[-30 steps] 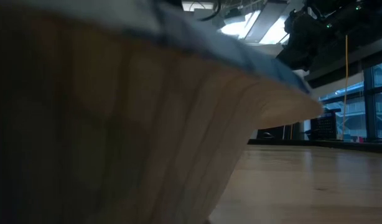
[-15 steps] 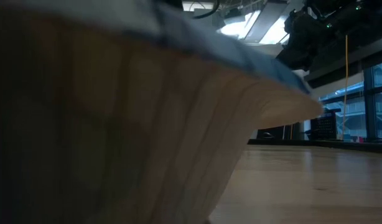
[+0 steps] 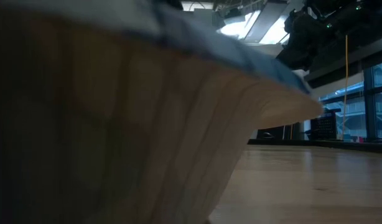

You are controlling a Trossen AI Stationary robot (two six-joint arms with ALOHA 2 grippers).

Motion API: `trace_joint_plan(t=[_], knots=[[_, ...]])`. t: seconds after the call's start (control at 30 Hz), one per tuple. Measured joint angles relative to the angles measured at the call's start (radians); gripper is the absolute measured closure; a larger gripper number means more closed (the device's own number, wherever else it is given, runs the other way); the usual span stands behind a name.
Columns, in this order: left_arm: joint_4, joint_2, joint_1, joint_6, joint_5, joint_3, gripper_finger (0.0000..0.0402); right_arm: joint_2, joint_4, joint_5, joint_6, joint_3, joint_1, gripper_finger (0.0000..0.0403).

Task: Nest bowls inside each other
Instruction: Stack the blue patterned bowl on the stacked blue patterned bowls

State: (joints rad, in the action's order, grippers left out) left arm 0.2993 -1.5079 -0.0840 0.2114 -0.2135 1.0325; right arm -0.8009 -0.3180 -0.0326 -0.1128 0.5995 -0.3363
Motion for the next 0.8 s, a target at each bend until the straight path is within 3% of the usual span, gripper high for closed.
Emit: trace_joint_plan(t=[0.23,0.53,0.8], knots=[[0.093,0.052,-0.023,-0.098,0.002,0.0,0.0248,0.0,0.008,0.0,0.01,0.0,0.0,0.021],[0.412,0.068,-0.1,-0.33,0.104,0.0,0.0249,0.0,0.013,-0.001,0.009,0.0,0.0,0.021],[0.447,0.065,-0.108,-0.422,0.093,-0.036,0.0249,0.0,0.014,-0.001,0.009,0.0,0.0,0.021]])
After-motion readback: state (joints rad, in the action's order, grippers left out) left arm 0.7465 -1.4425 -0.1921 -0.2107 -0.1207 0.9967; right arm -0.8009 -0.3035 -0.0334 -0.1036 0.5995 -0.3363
